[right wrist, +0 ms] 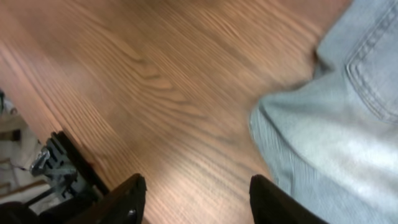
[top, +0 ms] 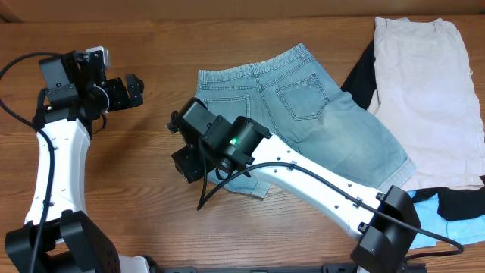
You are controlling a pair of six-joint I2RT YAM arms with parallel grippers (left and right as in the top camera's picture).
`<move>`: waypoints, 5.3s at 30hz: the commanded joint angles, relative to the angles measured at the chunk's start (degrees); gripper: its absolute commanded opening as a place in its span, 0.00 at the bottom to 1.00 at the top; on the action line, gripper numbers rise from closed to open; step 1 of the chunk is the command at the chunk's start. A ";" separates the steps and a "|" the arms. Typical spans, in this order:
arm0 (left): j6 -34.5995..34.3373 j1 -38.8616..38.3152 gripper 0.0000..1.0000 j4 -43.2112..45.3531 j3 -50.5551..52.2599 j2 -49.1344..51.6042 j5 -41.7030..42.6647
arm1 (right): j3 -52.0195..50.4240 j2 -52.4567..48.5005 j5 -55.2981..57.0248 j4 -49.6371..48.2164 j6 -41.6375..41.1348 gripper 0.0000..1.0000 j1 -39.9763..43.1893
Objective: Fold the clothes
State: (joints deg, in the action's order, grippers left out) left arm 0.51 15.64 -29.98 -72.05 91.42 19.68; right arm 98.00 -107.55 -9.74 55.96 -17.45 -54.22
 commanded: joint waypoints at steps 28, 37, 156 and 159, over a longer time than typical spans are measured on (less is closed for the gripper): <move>3.61 -29.11 0.96 8.41 -1.25 20.06 -12.61 | 3.61 1.03 2.21 16.13 4.22 0.68 45.57; 0.33 -29.16 0.89 13.46 -1.22 25.62 -12.79 | 3.58 1.03 2.19 15.96 4.20 0.67 45.57; -3.96 -9.68 1.00 -50.64 -82.18 43.85 -12.59 | 0.61 -21.59 0.96 4.85 -21.88 0.04 8.96; -3.96 -9.68 1.00 -50.80 -82.18 43.85 -12.61 | 0.74 -21.16 0.87 6.38 -21.14 0.04 9.53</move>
State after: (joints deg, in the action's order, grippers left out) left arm -2.90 5.41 -80.62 -153.16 135.90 7.25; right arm 98.72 -128.97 -10.02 60.93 -39.07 -45.34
